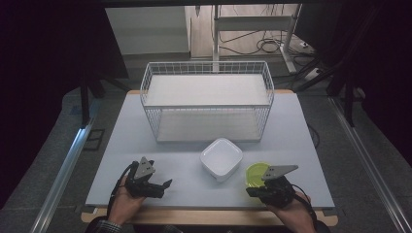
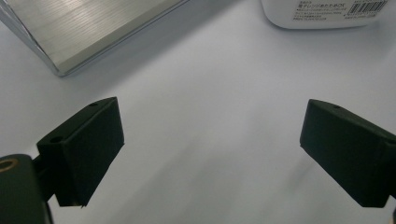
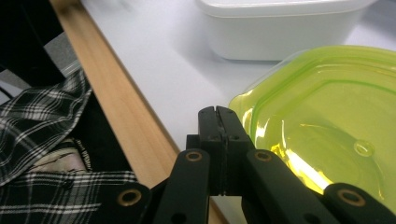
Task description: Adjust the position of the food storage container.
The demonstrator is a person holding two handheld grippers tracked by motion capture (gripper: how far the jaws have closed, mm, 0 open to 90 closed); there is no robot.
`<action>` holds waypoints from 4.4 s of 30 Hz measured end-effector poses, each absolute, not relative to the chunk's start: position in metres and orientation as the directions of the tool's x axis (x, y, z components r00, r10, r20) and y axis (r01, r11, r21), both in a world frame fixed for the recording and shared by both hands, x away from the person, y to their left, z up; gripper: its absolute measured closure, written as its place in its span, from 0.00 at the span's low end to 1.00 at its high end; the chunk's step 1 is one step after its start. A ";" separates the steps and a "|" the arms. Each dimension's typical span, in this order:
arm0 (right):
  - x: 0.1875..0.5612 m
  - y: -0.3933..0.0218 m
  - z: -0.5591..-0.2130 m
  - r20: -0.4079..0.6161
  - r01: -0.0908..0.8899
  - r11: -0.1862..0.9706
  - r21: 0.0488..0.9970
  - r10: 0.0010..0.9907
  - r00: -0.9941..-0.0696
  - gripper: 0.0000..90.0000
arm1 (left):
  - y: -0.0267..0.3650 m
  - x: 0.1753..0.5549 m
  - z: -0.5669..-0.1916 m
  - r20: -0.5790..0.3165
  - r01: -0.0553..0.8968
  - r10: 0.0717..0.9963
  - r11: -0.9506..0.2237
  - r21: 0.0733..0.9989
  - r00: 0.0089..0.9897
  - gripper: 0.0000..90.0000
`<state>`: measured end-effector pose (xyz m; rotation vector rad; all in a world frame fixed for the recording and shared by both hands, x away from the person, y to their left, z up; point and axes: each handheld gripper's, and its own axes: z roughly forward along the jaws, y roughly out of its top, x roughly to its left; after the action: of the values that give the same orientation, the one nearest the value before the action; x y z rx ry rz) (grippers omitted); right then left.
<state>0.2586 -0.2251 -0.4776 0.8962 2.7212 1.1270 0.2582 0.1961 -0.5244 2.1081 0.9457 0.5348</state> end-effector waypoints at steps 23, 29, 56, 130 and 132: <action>0.296 -0.264 -0.477 0.156 0.548 0.474 0.689 0.641 -0.752 1.00 | 0.191 0.259 -0.527 0.057 0.459 0.758 -0.451 0.766 0.649 0.06; 0.303 -0.275 -0.477 0.158 0.562 0.450 0.694 0.667 -0.729 1.00 | 0.191 0.259 -0.527 0.051 0.463 0.758 -0.449 0.764 0.650 0.06; 0.341 -0.219 -0.466 -0.001 0.486 0.477 0.733 0.714 -0.700 1.00 | 0.167 0.260 -0.519 0.006 0.443 0.728 -0.424 0.790 0.686 0.19; 0.286 -0.193 -0.482 0.068 0.418 0.469 0.778 0.598 -0.798 0.10 | 0.172 0.253 -0.515 -0.030 0.436 0.723 -0.383 0.814 0.691 0.06; 0.284 -0.196 -0.482 0.077 0.419 0.461 0.782 0.597 -0.799 0.08 | 0.174 0.252 -0.517 -0.043 0.434 0.717 -0.373 0.820 0.696 0.05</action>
<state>0.2837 -0.1956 -0.4822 0.8831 2.5008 1.2506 0.2515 0.1736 -0.5172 2.0230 0.8816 0.4058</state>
